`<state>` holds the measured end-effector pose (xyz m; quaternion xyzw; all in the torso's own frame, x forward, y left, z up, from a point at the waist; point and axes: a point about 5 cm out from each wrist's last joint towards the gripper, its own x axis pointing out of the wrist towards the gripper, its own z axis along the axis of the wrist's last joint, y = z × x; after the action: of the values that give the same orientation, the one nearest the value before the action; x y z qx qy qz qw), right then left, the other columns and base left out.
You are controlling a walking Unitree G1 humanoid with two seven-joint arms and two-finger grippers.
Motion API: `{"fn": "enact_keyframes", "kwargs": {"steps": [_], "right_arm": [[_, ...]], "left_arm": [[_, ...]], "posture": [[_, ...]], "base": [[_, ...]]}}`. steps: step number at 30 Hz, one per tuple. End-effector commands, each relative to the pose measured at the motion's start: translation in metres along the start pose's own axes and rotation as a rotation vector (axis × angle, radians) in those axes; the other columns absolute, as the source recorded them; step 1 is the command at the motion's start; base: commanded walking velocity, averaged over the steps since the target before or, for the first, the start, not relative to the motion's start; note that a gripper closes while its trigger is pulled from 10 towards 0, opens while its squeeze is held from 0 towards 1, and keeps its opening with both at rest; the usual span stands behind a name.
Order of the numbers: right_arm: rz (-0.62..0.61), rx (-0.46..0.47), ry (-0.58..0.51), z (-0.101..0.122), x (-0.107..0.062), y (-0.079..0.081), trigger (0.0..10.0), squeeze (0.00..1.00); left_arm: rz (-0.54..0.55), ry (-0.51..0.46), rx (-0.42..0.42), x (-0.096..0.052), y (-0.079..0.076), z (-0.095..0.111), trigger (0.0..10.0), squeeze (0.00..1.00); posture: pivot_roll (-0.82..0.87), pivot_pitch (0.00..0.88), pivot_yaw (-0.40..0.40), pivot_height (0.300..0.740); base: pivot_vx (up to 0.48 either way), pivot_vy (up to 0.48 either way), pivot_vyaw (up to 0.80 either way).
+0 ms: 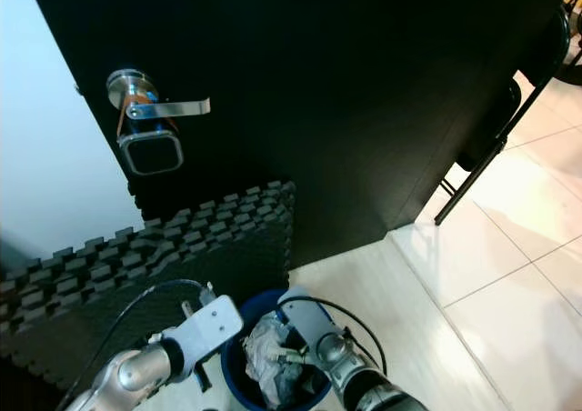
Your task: Clean up the room
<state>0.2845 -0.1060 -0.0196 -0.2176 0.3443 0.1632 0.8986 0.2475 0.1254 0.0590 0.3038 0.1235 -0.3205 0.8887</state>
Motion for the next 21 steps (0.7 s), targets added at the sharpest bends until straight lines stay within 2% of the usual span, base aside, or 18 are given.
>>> {"fn": "enact_keyframes", "kwargs": {"steps": [1,2,5,7,8,10,13,14,16,19,21], "right_arm": [[-0.017,0.148,-0.039,0.004,0.000,-0.007,10.0,0.00],[-0.017,0.148,-0.039,0.004,0.000,-0.007,10.0,0.00],[-0.062,0.353,-0.167,0.018,-0.004,-0.027,10.0,0.00],[-0.084,0.388,-0.199,0.019,-0.007,-0.032,10.0,0.00],[-0.099,0.422,-0.230,0.021,-0.009,-0.037,10.0,0.00],[-0.120,0.437,-0.263,0.023,-0.012,-0.042,10.0,0.00],[-0.179,0.457,-0.322,0.027,-0.020,-0.049,10.0,0.00],[-0.179,0.457,-0.322,0.027,-0.020,-0.049,10.0,0.00],[-0.192,0.461,-0.321,0.026,-0.021,-0.048,10.0,0.00],[-0.196,0.468,-0.319,0.025,-0.021,-0.047,10.0,0.00],[-0.219,0.437,-0.334,0.028,-0.020,-0.050,10.0,0.00]], "left_arm": [[0.029,0.007,-0.046,0.005,0.000,-0.001,10.0,0.00],[0.029,0.007,-0.046,0.005,0.000,-0.001,10.0,0.00],[0.166,-0.026,-0.156,0.014,0.020,0.007,10.0,0.00],[0.198,-0.031,-0.175,0.016,0.024,0.009,10.0,0.00],[0.223,-0.034,-0.191,0.019,0.028,0.010,10.0,0.00],[0.250,-0.031,-0.214,0.023,0.032,0.012,10.0,0.00],[0.336,-0.029,-0.386,0.032,0.041,0.016,10.0,0.00],[0.336,-0.029,-0.386,0.032,0.041,0.016,10.0,0.00],[0.397,-0.053,-0.536,0.035,0.047,0.018,10.0,0.00],[0.414,-0.050,-0.570,0.036,0.048,0.019,10.0,0.00],[0.433,-0.041,-0.586,0.038,0.047,0.019,10.0,0.00]], "posture": [[0.05,0.084,-0.106,0.740],[0.05,0.084,-0.106,0.740],[0.04,0.038,-0.097,0.740],[0.04,0.038,-0.097,0.740],[0.04,0.009,-0.089,0.740],[0.03,0.000,-0.081,0.740],[0.02,0.000,-0.067,0.740],[0.02,0.000,-0.067,0.740],[0.01,0.000,-0.063,0.740],[0.02,0.000,-0.065,0.740],[0.02,0.000,-0.067,0.740]], "base": [[0.000,0.000,0.00],[0.000,0.000,0.00],[0.000,0.000,0.00],[0.000,0.000,0.00],[0.000,0.000,0.00],[0.000,0.000,0.00],[0.000,0.000,0.00],[0.000,0.000,0.00],[0.000,0.000,0.00],[0.000,0.000,0.00],[0.000,0.000,0.00]]}}
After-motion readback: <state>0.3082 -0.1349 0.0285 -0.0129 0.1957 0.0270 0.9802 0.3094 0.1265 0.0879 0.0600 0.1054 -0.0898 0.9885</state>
